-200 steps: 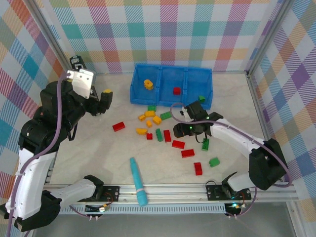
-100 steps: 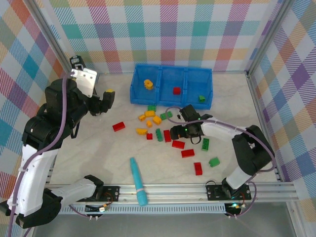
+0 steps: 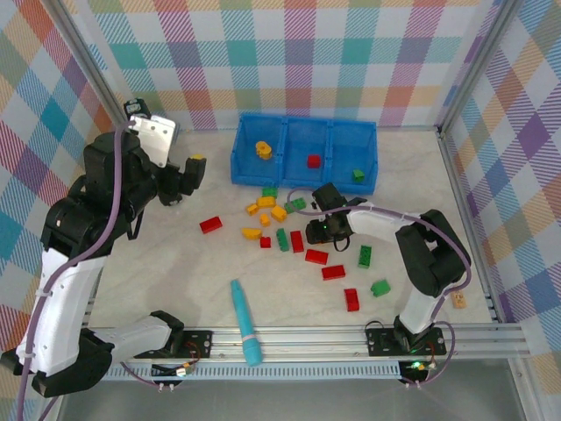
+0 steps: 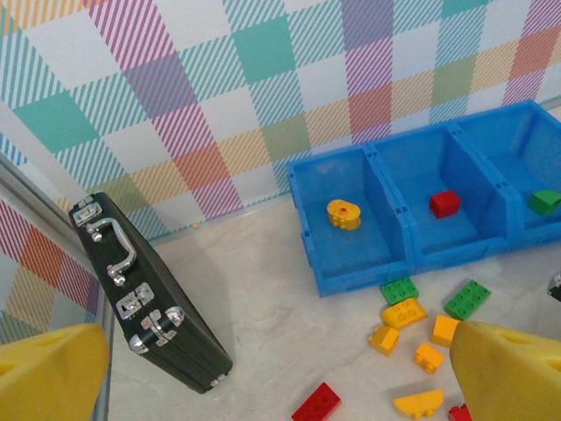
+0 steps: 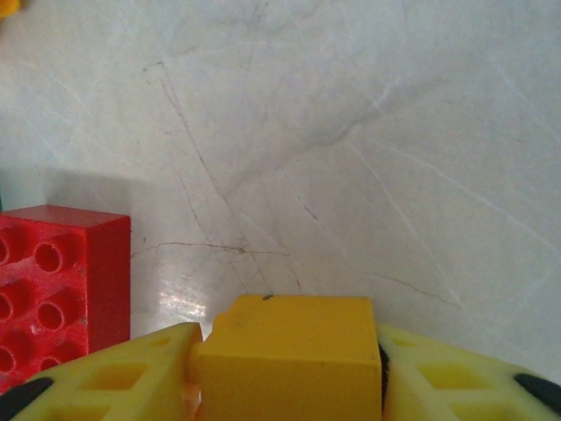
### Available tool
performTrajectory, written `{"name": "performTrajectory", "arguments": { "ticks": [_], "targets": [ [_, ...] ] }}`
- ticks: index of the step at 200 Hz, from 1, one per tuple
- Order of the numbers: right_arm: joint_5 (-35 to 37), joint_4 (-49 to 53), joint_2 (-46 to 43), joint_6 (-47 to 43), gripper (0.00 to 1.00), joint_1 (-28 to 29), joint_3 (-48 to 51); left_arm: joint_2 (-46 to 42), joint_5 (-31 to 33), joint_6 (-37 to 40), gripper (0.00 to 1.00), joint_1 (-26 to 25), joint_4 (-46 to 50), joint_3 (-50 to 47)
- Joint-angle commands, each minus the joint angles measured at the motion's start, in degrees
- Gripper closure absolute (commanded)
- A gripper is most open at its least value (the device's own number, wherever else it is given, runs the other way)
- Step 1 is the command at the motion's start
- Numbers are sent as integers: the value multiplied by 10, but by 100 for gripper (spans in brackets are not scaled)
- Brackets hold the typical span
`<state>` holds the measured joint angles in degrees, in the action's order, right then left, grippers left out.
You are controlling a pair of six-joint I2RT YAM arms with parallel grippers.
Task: Sort the legos into containers by color
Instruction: Pick up the lego from the center of the table, then place the lego in the container.
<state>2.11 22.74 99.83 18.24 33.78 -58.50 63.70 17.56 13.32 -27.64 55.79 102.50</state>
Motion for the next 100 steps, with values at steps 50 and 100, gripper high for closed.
{"name": "performTrajectory", "arguments": {
  "ticks": [50,100],
  "targets": [
    [8,61,1,-73,61,-17,-114,10,10,6,0,-6,5,23],
    [-15,25,57,-151,62,-22,-275,0,18,7,0,-6,4,20]
  ]
}}
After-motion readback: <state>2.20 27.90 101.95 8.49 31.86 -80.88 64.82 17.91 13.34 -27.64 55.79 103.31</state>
